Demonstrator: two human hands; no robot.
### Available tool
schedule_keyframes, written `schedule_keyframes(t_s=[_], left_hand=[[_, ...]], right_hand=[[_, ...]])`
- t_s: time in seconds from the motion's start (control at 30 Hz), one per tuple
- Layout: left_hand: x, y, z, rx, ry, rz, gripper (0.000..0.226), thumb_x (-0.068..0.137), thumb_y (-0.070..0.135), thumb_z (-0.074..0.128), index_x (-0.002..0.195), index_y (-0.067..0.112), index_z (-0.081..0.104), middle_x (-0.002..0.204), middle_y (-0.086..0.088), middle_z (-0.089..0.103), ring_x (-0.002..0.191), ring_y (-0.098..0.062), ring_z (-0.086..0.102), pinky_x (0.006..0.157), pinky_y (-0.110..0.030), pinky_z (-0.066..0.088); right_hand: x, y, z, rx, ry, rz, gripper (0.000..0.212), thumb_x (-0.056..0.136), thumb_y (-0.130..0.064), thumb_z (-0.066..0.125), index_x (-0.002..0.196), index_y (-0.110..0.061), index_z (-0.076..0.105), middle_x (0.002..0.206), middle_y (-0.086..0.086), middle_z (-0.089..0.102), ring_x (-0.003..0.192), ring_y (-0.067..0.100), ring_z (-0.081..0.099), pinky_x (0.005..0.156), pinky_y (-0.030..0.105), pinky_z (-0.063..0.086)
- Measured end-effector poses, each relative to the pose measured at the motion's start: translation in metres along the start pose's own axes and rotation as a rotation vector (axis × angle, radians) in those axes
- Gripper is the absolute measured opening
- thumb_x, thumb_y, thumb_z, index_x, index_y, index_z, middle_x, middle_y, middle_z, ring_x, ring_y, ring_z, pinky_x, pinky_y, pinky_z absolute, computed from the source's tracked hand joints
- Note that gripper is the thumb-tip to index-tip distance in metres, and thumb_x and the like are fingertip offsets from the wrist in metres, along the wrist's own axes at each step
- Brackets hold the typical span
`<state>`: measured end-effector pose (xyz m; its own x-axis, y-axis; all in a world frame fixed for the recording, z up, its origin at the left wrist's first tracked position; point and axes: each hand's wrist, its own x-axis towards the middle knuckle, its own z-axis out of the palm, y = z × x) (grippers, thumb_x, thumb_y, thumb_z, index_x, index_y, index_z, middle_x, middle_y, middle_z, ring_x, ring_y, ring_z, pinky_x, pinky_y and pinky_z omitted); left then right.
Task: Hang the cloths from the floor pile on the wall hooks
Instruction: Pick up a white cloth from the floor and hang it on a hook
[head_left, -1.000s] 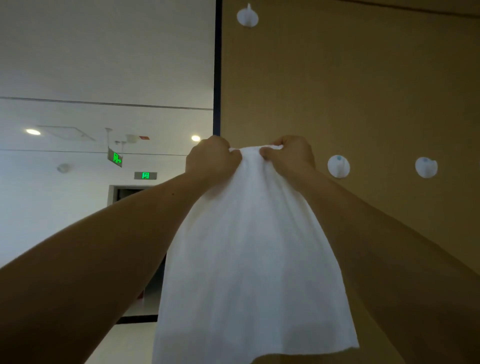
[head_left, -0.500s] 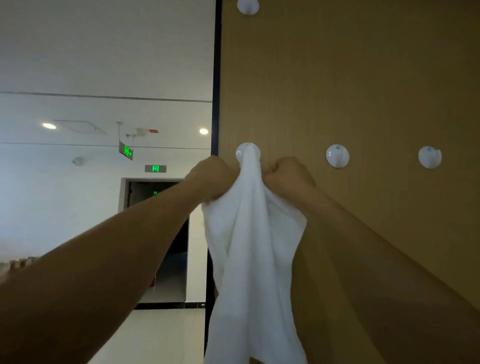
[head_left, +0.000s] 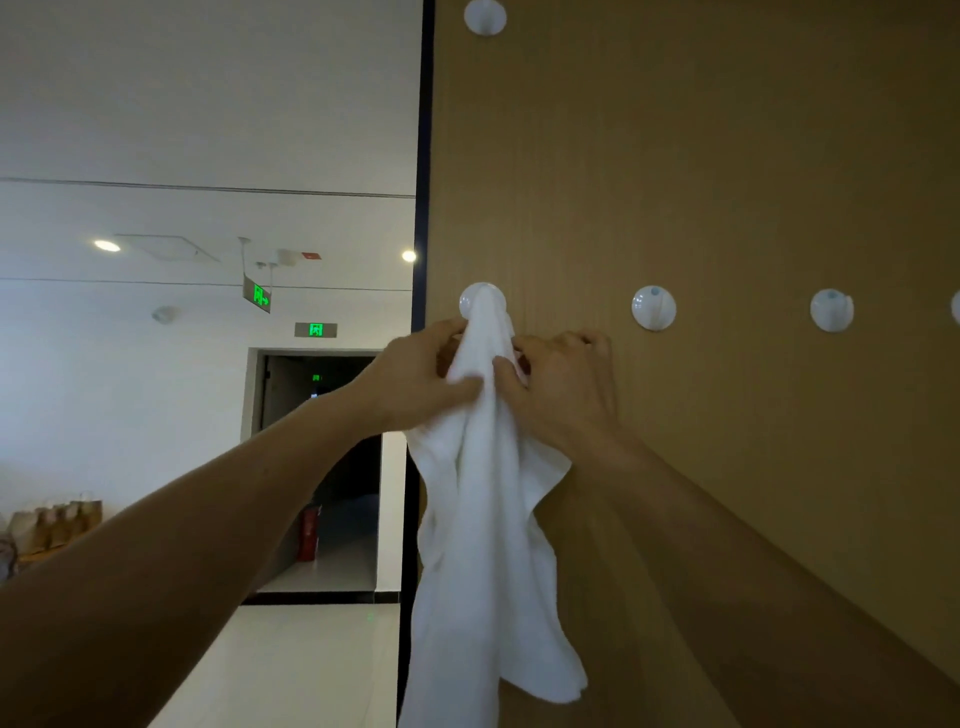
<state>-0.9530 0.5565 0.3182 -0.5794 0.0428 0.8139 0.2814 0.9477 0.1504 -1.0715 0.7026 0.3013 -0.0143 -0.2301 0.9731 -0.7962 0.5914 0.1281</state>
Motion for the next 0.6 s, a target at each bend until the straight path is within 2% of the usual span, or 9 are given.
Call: schedule_keyframes(t_s=[0.07, 0.13, 0.23, 0.3, 0.4, 0.5, 0.57, 0.6], left_hand=[[-0.013, -0.006, -0.001, 0.017, -0.145, 0.000, 0.074, 0.082, 0.028, 0.070, 0.144, 0.030, 0.030, 0.116, 0.015, 0.054, 0.099, -0.001, 0.056, 0.074, -0.008, 0.042], [-0.029, -0.017, 0.005, -0.030, -0.147, -0.053, 0.076, 0.083, 0.020, 0.068, 0.146, 0.029, 0.026, 0.122, 0.010, 0.053, 0.104, -0.006, 0.054, 0.082, -0.015, 0.042], [-0.059, -0.032, 0.028, -0.017, -0.129, -0.139, 0.056, 0.091, 0.020, 0.059, 0.141, 0.025, 0.032, 0.117, 0.011, 0.052, 0.103, -0.007, 0.052, 0.091, -0.025, 0.046], [-0.073, -0.040, 0.039, -0.095, -0.125, -0.221, 0.040, 0.094, 0.017, 0.053, 0.130, 0.026, 0.040, 0.110, 0.010, 0.055, 0.098, -0.010, 0.055, 0.084, -0.026, 0.050], [-0.073, -0.037, 0.033, -0.390, -0.188, -0.391, 0.022, 0.087, 0.021, 0.050, 0.109, 0.023, 0.053, 0.103, -0.003, 0.060, 0.095, -0.023, 0.059, 0.075, -0.030, 0.052], [-0.060, -0.021, 0.019, -0.415, -0.077, -0.430, 0.021, 0.071, 0.036, 0.046, 0.080, 0.019, 0.055, 0.088, -0.003, 0.057, 0.084, -0.021, 0.055, 0.073, -0.028, 0.045], [-0.050, -0.011, 0.015, -0.273, 0.073, -0.380, 0.021, 0.081, 0.033, 0.045, 0.071, 0.016, 0.052, 0.080, 0.000, 0.053, 0.076, -0.017, 0.051, 0.067, -0.027, 0.039], [-0.046, -0.009, 0.015, -0.219, 0.149, -0.356, 0.020, 0.088, 0.027, 0.045, 0.074, 0.016, 0.054, 0.080, 0.002, 0.053, 0.075, -0.013, 0.051, 0.066, -0.026, 0.037]], right_hand=[[0.000, 0.002, -0.001, -0.027, -0.024, 0.026, 0.040, 0.085, -0.049, 0.037, 0.083, -0.022, 0.065, 0.066, -0.008, 0.061, 0.069, 0.016, 0.054, 0.085, 0.034, 0.024], [-0.001, 0.003, -0.001, 0.023, -0.057, 0.087, 0.033, 0.082, -0.044, 0.040, 0.082, -0.020, 0.062, 0.066, -0.008, 0.057, 0.068, 0.016, 0.053, 0.087, 0.035, 0.028], [-0.007, -0.002, 0.001, 0.066, -0.093, 0.127, 0.027, 0.081, -0.040, 0.043, 0.088, -0.018, 0.058, 0.069, -0.007, 0.056, 0.066, 0.017, 0.053, 0.086, 0.036, 0.029], [-0.009, -0.007, 0.002, 0.119, -0.141, 0.151, 0.032, 0.082, -0.043, 0.045, 0.098, -0.017, 0.056, 0.075, -0.006, 0.058, 0.067, 0.017, 0.055, 0.081, 0.034, 0.033], [-0.011, -0.009, 0.000, 0.318, -0.240, 0.263, 0.047, 0.082, -0.050, 0.049, 0.116, -0.017, 0.050, 0.092, -0.005, 0.060, 0.074, 0.018, 0.059, 0.065, 0.033, 0.046], [-0.011, -0.008, 0.000, 0.467, -0.289, 0.322, 0.049, 0.084, -0.044, 0.056, 0.124, -0.017, 0.048, 0.100, -0.005, 0.058, 0.080, 0.015, 0.058, 0.057, 0.027, 0.042], [-0.011, -0.006, -0.002, 0.519, -0.311, 0.331, 0.042, 0.084, -0.036, 0.059, 0.119, -0.016, 0.050, 0.099, -0.004, 0.059, 0.080, 0.015, 0.059, 0.058, 0.027, 0.045], [-0.012, -0.005, -0.002, 0.539, -0.327, 0.341, 0.036, 0.084, -0.032, 0.059, 0.114, -0.015, 0.051, 0.096, -0.003, 0.060, 0.079, 0.015, 0.059, 0.059, 0.028, 0.047]])
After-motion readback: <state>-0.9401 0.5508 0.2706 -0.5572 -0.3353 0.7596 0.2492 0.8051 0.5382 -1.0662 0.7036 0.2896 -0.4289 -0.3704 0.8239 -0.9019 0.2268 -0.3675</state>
